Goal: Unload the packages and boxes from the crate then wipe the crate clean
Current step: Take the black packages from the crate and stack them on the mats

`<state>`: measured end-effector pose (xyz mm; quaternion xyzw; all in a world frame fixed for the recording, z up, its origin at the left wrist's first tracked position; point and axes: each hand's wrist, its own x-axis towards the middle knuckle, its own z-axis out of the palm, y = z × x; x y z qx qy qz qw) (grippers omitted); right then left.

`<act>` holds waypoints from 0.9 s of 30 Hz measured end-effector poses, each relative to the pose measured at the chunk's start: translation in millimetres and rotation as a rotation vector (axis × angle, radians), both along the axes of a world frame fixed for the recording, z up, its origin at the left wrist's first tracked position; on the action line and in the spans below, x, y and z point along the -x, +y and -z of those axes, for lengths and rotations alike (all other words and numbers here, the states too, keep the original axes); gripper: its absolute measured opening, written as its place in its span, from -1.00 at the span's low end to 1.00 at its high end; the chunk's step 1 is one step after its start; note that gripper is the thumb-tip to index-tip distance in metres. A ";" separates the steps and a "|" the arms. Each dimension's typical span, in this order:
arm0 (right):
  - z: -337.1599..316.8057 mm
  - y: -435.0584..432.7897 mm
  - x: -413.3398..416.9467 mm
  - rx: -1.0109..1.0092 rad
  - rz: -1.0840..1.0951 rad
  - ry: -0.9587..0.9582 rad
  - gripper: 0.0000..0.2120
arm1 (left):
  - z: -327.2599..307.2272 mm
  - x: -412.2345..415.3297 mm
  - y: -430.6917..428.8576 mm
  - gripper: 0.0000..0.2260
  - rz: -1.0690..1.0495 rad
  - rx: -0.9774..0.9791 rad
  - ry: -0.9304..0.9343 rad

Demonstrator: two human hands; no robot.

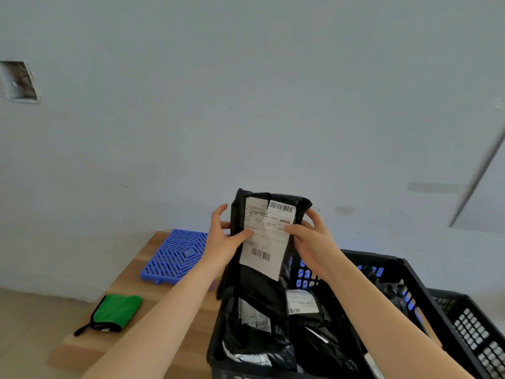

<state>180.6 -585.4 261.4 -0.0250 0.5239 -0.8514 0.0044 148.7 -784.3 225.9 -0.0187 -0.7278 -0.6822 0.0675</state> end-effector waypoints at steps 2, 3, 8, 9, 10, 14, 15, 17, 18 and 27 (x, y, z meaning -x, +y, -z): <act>0.7 -14.5 5.3 -0.233 0.006 0.002 -0.53 | -8.7 7.3 -11.9 -0.36 -0.092 0.016 0.035; 1.6 -23.9 7.1 -0.390 0.011 -0.005 -0.57 | -12.4 10.8 -19.0 -0.38 -0.132 0.037 0.055; 1.4 -78.8 30.5 -0.557 0.062 -0.030 -0.60 | -20.1 30.4 -66.1 -0.47 -0.231 0.112 0.123; 0.8 -90.8 39.1 -0.537 0.086 -0.022 -0.55 | -18.5 35.6 -78.8 -0.49 -0.229 0.122 0.127; 0.5 -103.4 48.8 -0.517 0.118 -0.019 -0.47 | -16.4 41.3 -92.6 -0.50 -0.226 0.130 0.134; 7.2 -160.4 90.5 -0.523 0.312 -0.069 -0.47 | -7.0 69.9 -156.8 -0.55 -0.191 0.178 0.107; 12.2 -175.9 101.8 -0.545 0.358 -0.093 -0.51 | -4.2 77.8 -173.6 -0.55 -0.164 0.192 0.093; 23.1 -208.3 124.7 -0.574 0.406 -0.136 -0.62 | 2.7 96.4 -207.0 -0.54 -0.102 0.213 0.067; 27.6 -224.1 135.4 -0.590 0.401 -0.153 -0.68 | 7.6 106.5 -222.4 -0.52 -0.074 0.212 0.048; 87.2 -311.9 212.7 -0.543 0.112 -0.197 -0.61 | 61.2 186.9 -312.7 -0.34 0.031 0.294 -0.042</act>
